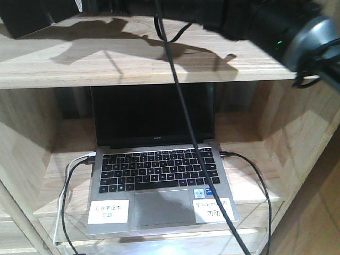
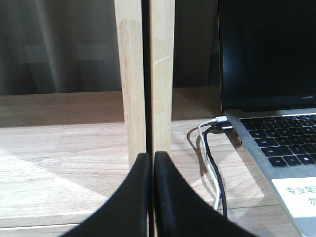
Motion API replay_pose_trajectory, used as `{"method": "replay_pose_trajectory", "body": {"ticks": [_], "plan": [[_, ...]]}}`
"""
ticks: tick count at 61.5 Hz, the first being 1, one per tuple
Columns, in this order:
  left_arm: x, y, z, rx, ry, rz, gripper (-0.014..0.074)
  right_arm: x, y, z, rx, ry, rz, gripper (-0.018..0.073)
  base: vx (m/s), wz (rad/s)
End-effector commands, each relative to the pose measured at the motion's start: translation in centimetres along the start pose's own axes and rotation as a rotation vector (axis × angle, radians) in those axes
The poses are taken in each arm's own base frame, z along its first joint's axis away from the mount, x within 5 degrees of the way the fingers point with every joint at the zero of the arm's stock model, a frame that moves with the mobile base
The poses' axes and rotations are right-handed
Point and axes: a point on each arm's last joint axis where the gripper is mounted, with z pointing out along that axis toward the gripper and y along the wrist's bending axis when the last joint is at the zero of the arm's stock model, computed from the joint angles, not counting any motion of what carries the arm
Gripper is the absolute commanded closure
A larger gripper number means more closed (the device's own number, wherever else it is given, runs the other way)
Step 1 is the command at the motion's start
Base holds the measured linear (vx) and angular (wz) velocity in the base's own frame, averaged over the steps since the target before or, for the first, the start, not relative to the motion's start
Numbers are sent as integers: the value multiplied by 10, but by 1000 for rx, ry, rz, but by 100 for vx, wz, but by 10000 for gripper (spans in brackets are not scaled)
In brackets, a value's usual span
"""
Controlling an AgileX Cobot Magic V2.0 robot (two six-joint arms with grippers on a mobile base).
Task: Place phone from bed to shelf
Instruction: 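Lower the phone flat onto the upper shelf board with the right gripper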
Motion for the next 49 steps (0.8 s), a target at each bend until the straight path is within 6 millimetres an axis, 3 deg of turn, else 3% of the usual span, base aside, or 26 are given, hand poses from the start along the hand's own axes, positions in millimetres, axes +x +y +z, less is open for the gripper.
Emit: {"method": "replay_pose_trajectory", "body": {"ticks": [1,23,49], "plan": [[-6,1,0,-10,-77,-13,596,-28,7,-10,20,-86,-16,561,0,0],[-6,1,0,-10,-77,-13,596,-6,-6,1,53,-21,-41,561,0,0],[-6,1,0,-10,-77,-13,596,1,-14,5,97,-15,-36,546,0,0]]}}
